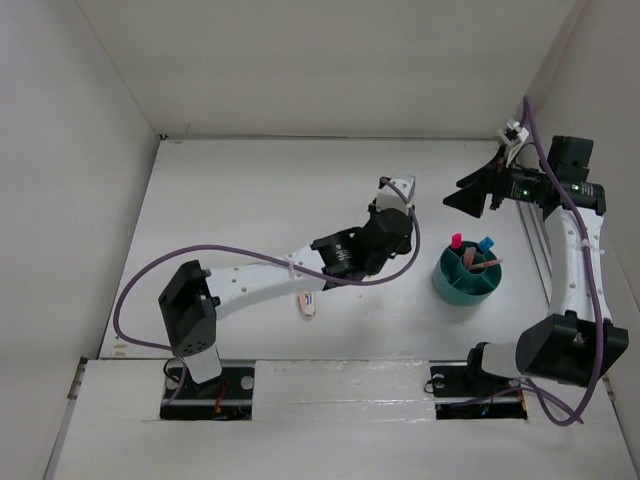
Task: Sort the stationery into containers
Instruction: Pass the stationery from the left arm to the right, then place the stationery into the container
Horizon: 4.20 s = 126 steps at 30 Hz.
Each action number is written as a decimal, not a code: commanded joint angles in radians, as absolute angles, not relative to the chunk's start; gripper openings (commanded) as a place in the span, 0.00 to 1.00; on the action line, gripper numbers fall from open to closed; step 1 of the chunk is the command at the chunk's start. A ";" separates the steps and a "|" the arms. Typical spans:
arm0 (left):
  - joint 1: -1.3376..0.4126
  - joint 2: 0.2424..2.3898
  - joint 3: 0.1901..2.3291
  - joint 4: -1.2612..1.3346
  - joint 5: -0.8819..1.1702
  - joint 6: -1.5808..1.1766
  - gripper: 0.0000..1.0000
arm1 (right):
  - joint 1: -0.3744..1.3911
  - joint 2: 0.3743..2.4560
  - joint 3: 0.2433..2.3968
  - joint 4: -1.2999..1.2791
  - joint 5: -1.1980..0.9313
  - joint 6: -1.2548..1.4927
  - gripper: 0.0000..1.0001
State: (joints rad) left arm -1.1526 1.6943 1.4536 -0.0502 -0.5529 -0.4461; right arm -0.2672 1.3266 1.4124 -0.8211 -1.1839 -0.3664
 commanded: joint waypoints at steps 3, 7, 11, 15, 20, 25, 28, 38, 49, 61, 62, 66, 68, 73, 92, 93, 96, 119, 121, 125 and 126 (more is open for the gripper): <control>-1.157 1.655 1.385 0.184 -0.488 -0.309 0.00 | -0.268 1.285 1.447 -0.844 -1.334 -0.408 0.96; -1.187 1.635 1.353 0.255 -0.450 -0.273 0.00 | -0.268 1.261 1.428 -0.822 -1.367 -0.408 0.96; -1.227 1.635 1.362 0.301 -0.451 -0.240 0.00 | -0.268 1.296 1.428 -0.833 -1.376 -0.408 0.96; -1.238 1.644 1.402 0.299 -0.451 -0.229 0.00 | -0.247 1.318 1.428 -0.842 -1.376 -0.399 0.93; -1.238 1.654 1.431 0.290 -0.413 -0.229 0.00 | -0.247 1.318 1.428 -0.833 -1.407 -0.399 0.86; -1.247 1.654 1.431 0.310 -0.402 -0.238 0.00 | -0.247 1.318 1.419 -0.833 -1.407 -0.399 0.75; -1.247 1.654 1.450 0.310 -0.390 -0.238 0.00 | -0.238 1.328 1.419 -0.833 -1.428 -0.399 0.75; -1.247 1.672 1.468 0.337 -0.379 -0.227 0.00 | -0.218 1.348 1.419 -0.842 -1.437 -0.399 0.49; -1.247 1.681 1.494 0.331 -0.442 -0.227 0.00 | -0.218 1.339 1.419 -0.842 -1.447 -0.399 0.00; -1.247 1.658 1.448 0.310 -0.408 -0.227 1.00 | -0.218 1.321 1.428 -0.813 -1.290 -0.399 0.00; -1.247 1.646 1.448 0.296 -0.408 -0.227 1.00 | -0.218 1.333 1.428 -0.813 -1.290 -0.399 0.00; -1.247 1.602 1.405 0.255 -0.408 -0.248 1.00 | -0.218 1.354 1.439 -0.813 -1.241 -0.410 0.00; -1.247 1.557 1.356 0.244 -0.431 -0.271 1.00 | -0.218 1.355 1.439 -0.813 -1.230 -0.422 0.00; -1.247 1.450 1.249 0.152 -0.480 -0.357 1.00 | -0.307 1.326 1.448 -0.822 -1.198 -0.469 0.00; -1.247 1.127 0.953 -0.345 -0.721 -0.775 1.00 | -0.629 1.186 1.466 -0.736 -0.888 -0.425 0.00; -1.247 1.127 0.953 -0.379 -0.730 -0.788 1.00 | -0.650 1.186 1.453 -0.736 -0.888 -0.425 0.00; -1.247 1.127 0.933 -0.388 -0.741 -0.799 1.00 | -0.701 1.148 1.408 -0.736 -0.853 -0.425 0.00; -1.236 1.189 0.848 -0.202 -0.680 -0.782 1.00 | -0.736 1.126 1.134 -0.606 -0.881 -0.453 0.00; -1.236 1.200 0.848 -0.202 -0.680 -0.772 1.00 | -0.736 1.126 1.134 -0.606 -0.881 -0.453 0.00; -1.236 1.200 0.857 -0.202 -0.680 -0.762 1.00 | -0.736 1.186 1.172 -0.730 -0.952 -0.550 0.00; -1.236 1.200 0.857 -0.202 -0.680 -0.762 1.00 | -0.736 1.222 1.181 -0.809 -0.963 -0.619 0.00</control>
